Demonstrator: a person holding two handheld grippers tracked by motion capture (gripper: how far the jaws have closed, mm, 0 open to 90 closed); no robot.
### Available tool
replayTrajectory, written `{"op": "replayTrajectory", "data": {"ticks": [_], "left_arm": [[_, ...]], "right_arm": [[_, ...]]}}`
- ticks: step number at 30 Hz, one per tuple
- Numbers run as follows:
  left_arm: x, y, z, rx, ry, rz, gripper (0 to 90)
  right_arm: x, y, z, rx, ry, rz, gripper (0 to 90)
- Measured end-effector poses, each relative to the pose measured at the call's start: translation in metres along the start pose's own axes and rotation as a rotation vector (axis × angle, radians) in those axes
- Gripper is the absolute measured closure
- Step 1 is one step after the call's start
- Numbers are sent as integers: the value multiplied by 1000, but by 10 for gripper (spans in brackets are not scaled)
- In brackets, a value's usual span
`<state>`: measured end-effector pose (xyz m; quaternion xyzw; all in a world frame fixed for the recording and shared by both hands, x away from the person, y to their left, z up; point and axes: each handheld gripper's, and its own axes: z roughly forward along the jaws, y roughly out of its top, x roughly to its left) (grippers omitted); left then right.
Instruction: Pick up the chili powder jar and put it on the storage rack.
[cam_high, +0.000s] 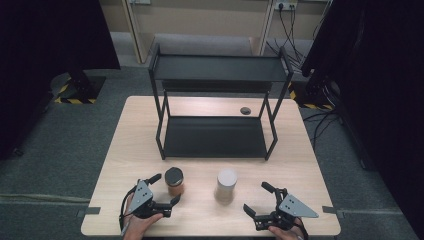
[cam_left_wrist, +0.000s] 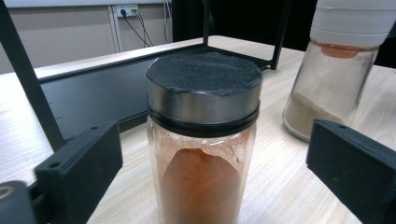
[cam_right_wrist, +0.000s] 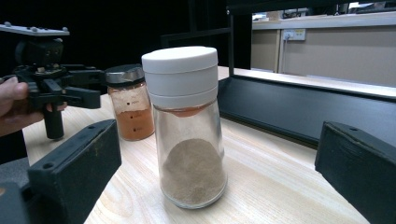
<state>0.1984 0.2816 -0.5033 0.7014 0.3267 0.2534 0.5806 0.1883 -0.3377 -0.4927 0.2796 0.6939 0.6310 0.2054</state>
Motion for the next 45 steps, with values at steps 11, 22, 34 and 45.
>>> {"op": "replayTrajectory", "data": {"ticks": [11,22,34,45], "left_arm": [[5,9,14,40,-20,-3,96],[10,16,26,91,-18,10,313],[6,20,23,68,-24,20,318],[7,37,25,55,-46,11,318]], "right_arm": [[0,0,1,4,0,5,8],[-1,-1,1,4,1,13,14],[-1,-1,1,5,2,11,18],[-1,-1,2,7,2,12,18]]}}
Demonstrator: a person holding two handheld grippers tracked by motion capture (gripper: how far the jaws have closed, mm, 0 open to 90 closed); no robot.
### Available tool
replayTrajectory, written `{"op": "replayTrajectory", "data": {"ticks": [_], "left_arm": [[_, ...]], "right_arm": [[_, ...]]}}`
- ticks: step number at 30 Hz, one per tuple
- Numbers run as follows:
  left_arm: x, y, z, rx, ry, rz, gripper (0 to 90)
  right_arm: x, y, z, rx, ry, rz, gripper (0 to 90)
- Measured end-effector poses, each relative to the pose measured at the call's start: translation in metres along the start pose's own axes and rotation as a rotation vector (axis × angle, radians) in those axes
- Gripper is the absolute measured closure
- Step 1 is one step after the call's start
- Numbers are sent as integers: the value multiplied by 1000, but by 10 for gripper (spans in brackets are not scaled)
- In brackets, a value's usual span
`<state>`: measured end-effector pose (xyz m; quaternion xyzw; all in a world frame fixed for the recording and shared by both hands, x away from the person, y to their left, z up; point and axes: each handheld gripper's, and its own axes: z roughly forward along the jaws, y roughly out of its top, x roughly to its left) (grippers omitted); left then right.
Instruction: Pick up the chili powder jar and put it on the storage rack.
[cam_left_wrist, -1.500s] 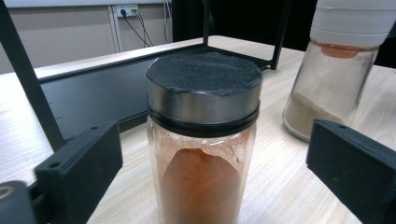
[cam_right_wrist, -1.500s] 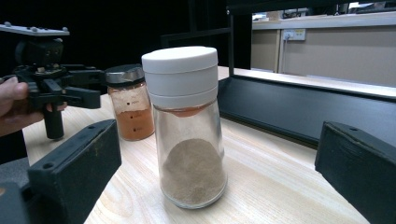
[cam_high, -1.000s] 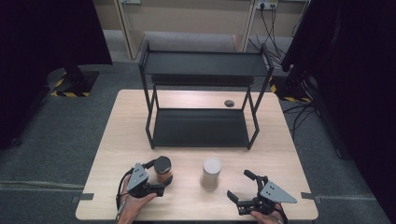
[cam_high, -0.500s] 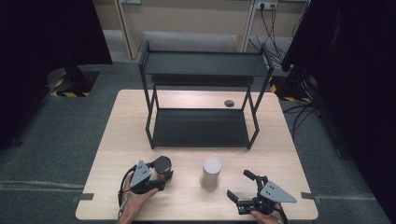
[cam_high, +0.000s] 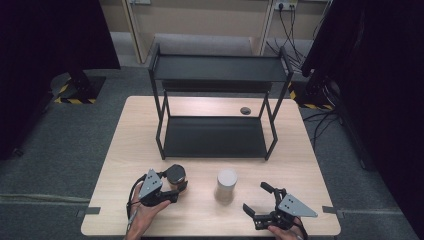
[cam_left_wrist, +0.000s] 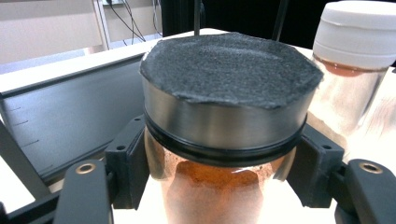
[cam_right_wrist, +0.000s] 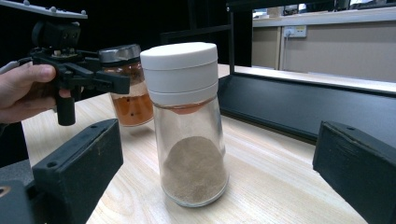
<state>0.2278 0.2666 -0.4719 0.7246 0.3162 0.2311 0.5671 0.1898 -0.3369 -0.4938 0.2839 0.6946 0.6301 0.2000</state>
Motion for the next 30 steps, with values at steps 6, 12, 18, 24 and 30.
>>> {"op": "replayTrajectory", "data": {"ticks": [6,12,18,24,30], "left_arm": [[2,9,0,-13,-5,0,318],[5,23,0,-14,-9,0,318],[9,39,-1,-18,-23,-9,318],[13,54,-2,-38,-21,-9,318],[15,70,-2,-42,-22,2,318]], "right_arm": [[-1,0,0,0,4,6,18],[-1,0,0,0,4,6,18],[-1,0,0,2,4,6,18],[-1,0,0,2,5,6,18],[-1,0,1,5,7,5,18]]}}
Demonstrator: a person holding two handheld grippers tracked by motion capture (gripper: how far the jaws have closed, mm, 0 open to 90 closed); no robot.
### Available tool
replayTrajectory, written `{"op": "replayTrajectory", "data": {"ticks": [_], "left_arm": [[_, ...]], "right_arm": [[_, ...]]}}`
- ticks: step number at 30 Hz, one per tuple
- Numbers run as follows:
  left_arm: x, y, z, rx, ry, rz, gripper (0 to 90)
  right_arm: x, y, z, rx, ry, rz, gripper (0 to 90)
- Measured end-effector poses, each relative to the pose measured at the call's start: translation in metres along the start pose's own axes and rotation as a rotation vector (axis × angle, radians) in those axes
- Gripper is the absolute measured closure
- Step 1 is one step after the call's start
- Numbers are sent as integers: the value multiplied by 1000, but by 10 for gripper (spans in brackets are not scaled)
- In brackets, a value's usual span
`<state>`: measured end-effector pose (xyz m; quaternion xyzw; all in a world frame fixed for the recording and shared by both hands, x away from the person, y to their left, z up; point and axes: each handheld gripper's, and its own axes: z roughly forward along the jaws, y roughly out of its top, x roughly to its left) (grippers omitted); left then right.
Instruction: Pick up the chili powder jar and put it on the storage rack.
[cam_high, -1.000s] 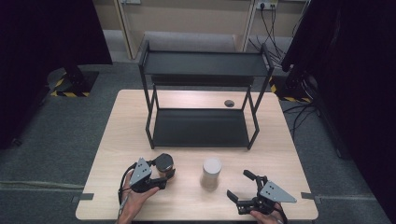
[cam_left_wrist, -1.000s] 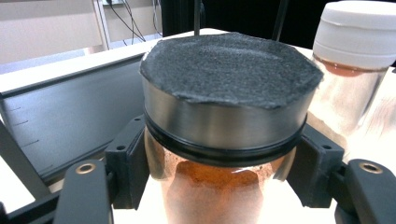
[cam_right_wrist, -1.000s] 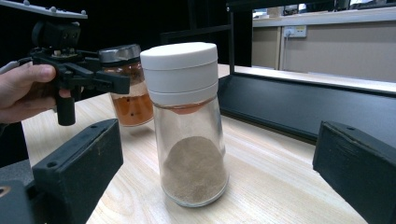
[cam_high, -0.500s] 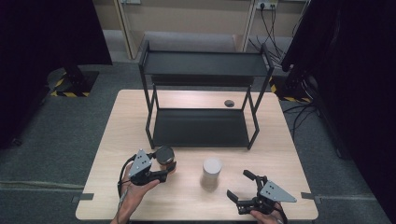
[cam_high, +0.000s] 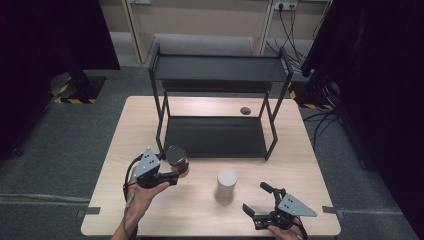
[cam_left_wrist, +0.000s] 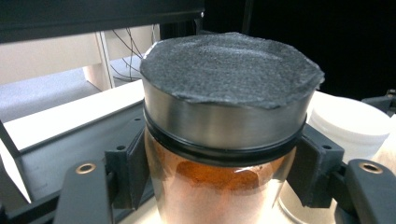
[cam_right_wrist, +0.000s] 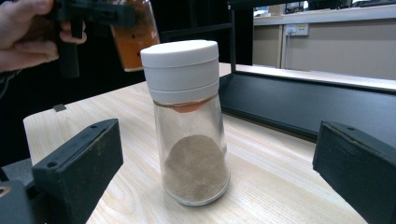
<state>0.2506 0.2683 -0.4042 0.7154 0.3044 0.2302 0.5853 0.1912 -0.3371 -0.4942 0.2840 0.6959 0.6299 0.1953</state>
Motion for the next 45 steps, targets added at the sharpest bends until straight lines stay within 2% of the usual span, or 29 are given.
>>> {"op": "replayTrajectory", "data": {"ticks": [4,11,17,18,19,23,29,30,38,45], "left_arm": [[4,15,1,-3,-22,8,318],[9,42,5,10,-32,21,318],[12,73,9,30,-31,34,318],[12,73,9,30,-31,34,318],[13,83,10,33,-33,39,318],[15,102,12,32,-34,32,318],[17,128,14,27,-27,34,318],[17,128,14,27,-27,34,318],[19,164,24,36,-5,45,318],[22,187,32,47,2,27,318]], "right_arm": [[0,0,0,-2,1,-1,18],[-1,0,-1,-4,0,0,18],[-1,0,0,-2,2,2,18],[-1,0,0,-3,3,3,18],[-1,0,0,-2,3,4,18],[-1,0,0,-3,4,6,19],[-2,0,0,-4,3,8,18],[-2,0,0,-4,3,8,18],[-2,-1,0,-3,6,12,18],[-3,0,0,-4,10,14,18]]}}
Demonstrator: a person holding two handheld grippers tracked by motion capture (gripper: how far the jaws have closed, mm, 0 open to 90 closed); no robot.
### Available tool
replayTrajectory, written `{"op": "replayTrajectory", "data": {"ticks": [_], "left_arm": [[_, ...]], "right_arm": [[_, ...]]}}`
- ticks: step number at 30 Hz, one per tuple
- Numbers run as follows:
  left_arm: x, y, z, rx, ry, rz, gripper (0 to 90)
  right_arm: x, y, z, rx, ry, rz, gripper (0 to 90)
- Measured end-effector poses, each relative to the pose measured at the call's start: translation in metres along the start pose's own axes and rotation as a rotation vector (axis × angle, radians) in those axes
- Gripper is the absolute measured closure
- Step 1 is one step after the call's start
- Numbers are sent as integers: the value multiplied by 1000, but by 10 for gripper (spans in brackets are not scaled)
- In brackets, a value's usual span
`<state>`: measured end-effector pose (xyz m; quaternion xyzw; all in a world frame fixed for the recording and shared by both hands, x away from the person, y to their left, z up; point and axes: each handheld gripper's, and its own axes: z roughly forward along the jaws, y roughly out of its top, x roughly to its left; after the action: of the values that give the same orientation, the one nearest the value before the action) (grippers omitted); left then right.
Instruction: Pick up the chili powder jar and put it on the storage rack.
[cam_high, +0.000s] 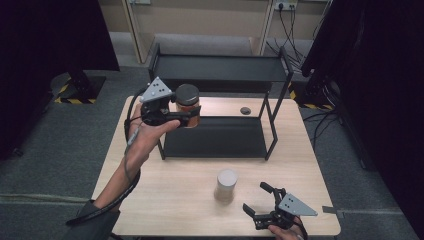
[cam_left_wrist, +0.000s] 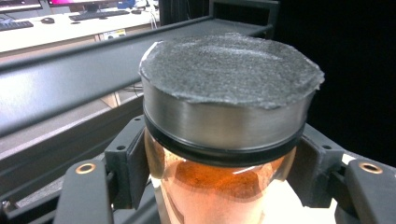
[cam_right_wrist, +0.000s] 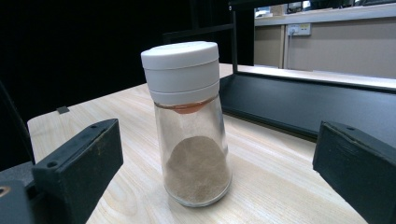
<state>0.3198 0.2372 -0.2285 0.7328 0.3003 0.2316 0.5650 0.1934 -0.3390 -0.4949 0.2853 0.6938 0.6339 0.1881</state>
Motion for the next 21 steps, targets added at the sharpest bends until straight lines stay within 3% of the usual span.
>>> {"op": "replayTrajectory", "data": {"ticks": [11,21], "left_arm": [[3,28,8,-8,20,-15,319],[5,53,19,1,77,-19,318]], "right_arm": [[0,0,0,-1,0,-2,19],[-1,0,-1,-3,3,3,18]]}}
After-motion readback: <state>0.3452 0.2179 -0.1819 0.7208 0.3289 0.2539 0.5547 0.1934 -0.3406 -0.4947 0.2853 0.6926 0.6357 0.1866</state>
